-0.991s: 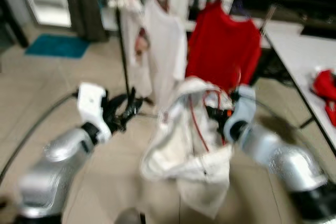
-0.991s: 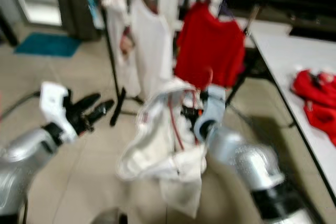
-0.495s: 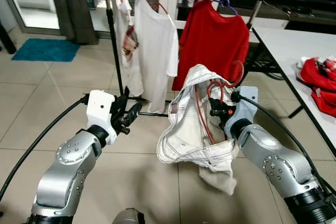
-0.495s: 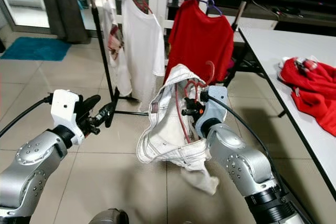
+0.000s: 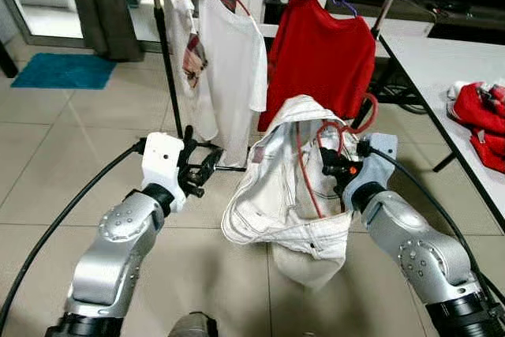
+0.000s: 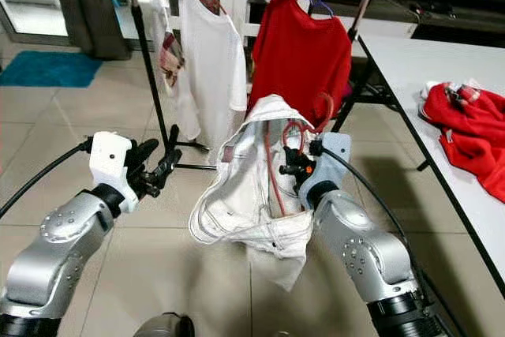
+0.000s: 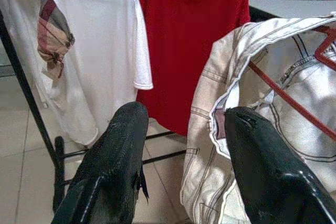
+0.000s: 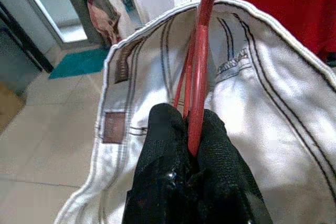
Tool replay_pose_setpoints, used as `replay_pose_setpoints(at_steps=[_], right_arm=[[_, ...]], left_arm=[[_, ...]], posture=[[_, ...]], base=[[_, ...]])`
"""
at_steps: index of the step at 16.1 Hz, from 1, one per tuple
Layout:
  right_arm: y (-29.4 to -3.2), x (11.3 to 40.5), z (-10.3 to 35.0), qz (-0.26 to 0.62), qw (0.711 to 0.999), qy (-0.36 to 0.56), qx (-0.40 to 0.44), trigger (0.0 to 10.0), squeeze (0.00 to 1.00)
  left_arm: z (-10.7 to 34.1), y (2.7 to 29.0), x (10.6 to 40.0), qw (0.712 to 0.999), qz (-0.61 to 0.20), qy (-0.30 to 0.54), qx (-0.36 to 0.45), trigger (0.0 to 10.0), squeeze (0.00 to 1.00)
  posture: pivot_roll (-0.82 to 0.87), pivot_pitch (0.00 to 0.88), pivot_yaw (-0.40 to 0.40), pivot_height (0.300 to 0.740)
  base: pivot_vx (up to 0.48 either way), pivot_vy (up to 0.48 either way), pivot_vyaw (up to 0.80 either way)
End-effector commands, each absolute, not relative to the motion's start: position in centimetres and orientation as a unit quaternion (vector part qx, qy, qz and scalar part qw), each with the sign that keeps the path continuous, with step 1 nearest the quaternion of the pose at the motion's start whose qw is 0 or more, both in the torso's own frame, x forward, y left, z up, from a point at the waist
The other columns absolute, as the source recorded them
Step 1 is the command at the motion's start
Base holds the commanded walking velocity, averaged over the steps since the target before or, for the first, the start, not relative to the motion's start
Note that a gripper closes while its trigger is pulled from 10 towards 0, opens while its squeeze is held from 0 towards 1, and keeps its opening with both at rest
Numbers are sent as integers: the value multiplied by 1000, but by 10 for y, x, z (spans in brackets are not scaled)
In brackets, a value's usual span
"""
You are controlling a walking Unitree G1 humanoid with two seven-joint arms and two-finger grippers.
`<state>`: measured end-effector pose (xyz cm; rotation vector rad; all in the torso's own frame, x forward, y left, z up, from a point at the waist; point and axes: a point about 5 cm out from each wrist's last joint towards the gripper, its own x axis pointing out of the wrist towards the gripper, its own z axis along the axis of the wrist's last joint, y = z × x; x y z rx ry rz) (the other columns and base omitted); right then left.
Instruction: Hang hanger
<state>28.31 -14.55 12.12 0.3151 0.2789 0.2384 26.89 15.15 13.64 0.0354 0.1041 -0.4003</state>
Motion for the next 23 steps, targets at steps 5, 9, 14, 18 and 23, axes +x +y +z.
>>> replay_pose_setpoints(at_steps=[5, 9, 14, 18, 23], right_arm=[[-137, 292, 150, 164, 971, 82, 152, 10000, 0], [-120, 309, 171, 214, 963, 67, 147, 10000, 0], [-109, 309, 189, 271, 948, 58, 155, 10000, 0], [-109, 308, 195, 283, 944, 57, 161, 10000, 0], [-109, 308, 198, 288, 940, 58, 175, 10000, 0]], left_arm=[[145, 126, 257, 923, -382, 45, -20, 10000, 1000], [143, 94, 251, 817, -570, 89, -18, 10000, 1000], [126, 90, 266, 771, -622, 117, 66, 10000, 0], [134, 94, 277, 760, -639, 99, 66, 4980, 0], [121, 79, 277, 746, -656, 98, 55, 4000, 0]], posture=[[34, 52, -69, 740], [26, 51, -84, 740], [-4, 53, -89, 740], [-12, 52, -84, 740], [-12, 56, -88, 740]], base=[[0, 0, 0], [0, 0, 0], [0, 0, 0], [0, 0, 0], [0, 0, 0]])
